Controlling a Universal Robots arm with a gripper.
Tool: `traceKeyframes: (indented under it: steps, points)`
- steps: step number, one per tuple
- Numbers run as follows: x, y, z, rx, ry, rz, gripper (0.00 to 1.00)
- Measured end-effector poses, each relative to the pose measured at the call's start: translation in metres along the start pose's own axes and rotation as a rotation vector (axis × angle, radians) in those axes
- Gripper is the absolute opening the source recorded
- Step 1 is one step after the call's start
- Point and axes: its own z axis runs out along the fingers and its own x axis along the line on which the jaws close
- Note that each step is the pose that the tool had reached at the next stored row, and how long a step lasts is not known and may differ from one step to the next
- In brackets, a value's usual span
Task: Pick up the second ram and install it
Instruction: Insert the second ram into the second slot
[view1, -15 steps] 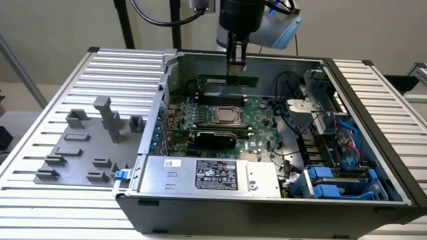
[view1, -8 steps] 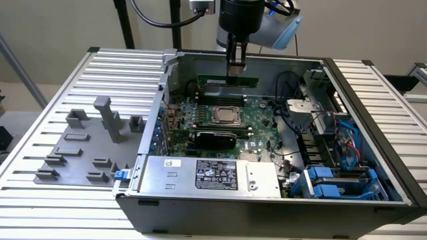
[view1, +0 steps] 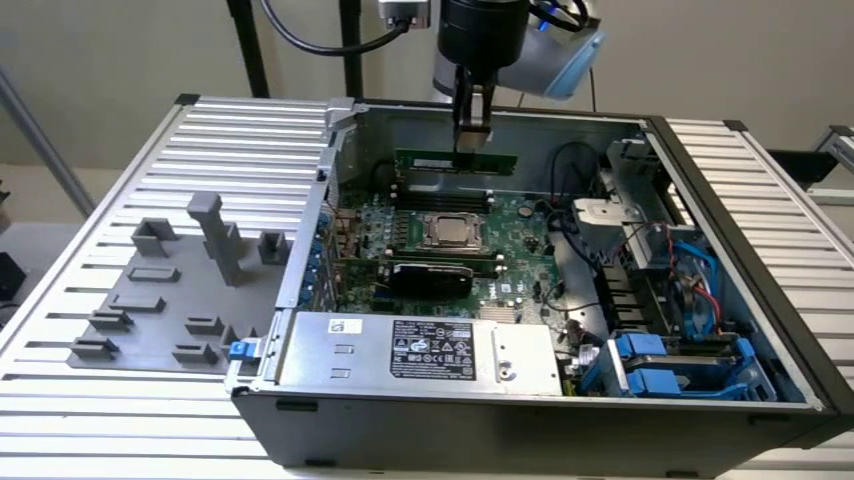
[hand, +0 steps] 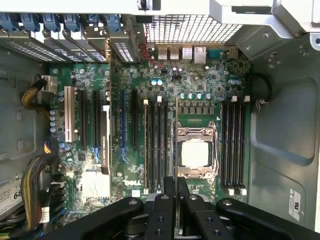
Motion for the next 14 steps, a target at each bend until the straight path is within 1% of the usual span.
traceKeyframes:
  steps: [3, 14]
  points:
    - [0.000, 0.0000, 0.0025, 0.0000, 0.0001, 0.000, 0.00]
    - [0.002, -0.0006, 0.0225, 0.0002, -0.0001, 0.000, 0.00]
